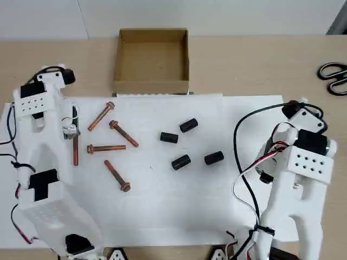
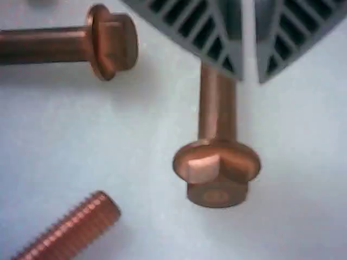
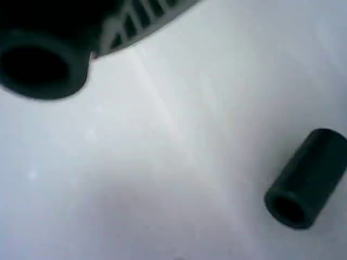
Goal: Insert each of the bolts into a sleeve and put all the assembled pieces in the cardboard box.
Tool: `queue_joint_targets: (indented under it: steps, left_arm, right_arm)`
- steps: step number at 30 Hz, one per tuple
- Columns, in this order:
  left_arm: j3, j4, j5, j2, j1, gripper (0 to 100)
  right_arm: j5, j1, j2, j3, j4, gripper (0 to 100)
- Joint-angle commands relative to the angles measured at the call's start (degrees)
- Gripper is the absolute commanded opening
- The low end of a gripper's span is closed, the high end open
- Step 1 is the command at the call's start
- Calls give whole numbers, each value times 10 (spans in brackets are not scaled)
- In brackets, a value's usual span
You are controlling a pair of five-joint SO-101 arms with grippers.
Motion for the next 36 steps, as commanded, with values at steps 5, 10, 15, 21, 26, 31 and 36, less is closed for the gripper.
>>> queue_joint_targets:
  steps: [5,10,15,21,26,31,36]
  left_arm:
    - [-1,-11,-11,-5,-1,55]
    - [0,-11,-18,-5,-1,66]
    - [26,-35,-33,-4,-1,68]
    - [80,-71,-40,-5,-2,69]
    - [80,-89,-47,-5,-2,70]
    - [80,-103,-47,-4,-2,98]
    - [88,-119,-47,-4,-2,99]
  right_arm:
    - [4,2,-17,-2,-7,4]
    - [4,2,-17,-2,-7,4]
    - [4,2,-17,-2,-7,4]
    - [4,2,-17,-2,-7,4]
    - [4,2,-17,-2,-7,4]
    - [4,2,-17,-2,-7,4]
    - [4,2,-17,-2,-7,4]
